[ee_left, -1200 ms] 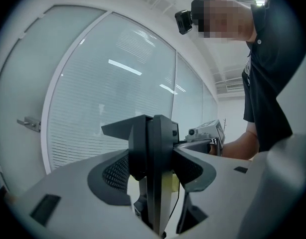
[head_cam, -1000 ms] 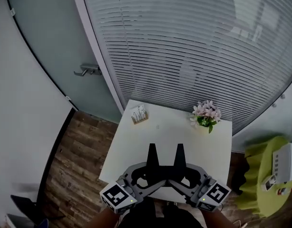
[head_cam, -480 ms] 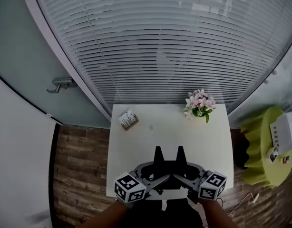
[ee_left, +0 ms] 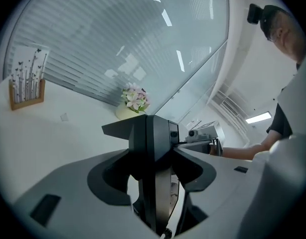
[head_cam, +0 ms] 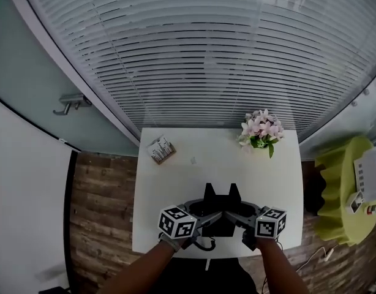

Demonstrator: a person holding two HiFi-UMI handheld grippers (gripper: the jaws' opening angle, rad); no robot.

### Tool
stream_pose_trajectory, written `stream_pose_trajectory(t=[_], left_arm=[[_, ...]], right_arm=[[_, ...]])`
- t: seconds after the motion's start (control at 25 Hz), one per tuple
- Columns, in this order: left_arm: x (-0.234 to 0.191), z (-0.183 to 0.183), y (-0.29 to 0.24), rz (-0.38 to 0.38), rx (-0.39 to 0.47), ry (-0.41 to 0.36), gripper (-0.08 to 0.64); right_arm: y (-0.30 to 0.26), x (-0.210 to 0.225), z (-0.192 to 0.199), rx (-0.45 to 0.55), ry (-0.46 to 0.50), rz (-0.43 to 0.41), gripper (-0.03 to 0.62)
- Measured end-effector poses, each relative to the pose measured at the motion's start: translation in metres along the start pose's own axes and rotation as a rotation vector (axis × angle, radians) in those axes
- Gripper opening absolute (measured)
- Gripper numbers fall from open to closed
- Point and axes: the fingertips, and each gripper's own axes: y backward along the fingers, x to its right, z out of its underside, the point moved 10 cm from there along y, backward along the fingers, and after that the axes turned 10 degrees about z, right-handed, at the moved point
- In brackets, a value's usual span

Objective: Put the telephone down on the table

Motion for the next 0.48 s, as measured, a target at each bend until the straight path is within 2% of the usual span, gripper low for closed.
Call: stream_pose_trajectory(t=[0.12,0.48], left_arm=[[-0.022,0.001,-0.015,-0.008,-0.010,0.042,0.253],[-0.063,-0.003,-0.034,-0.022,-0.045,0.080,0.253]], right_arm=[[-0.012,0.026,-0.001,-0.023,-0.026,-0.001,0.227],[-0.041,0.069,0.006,-0.044,-0.101,-0.002,0.227]])
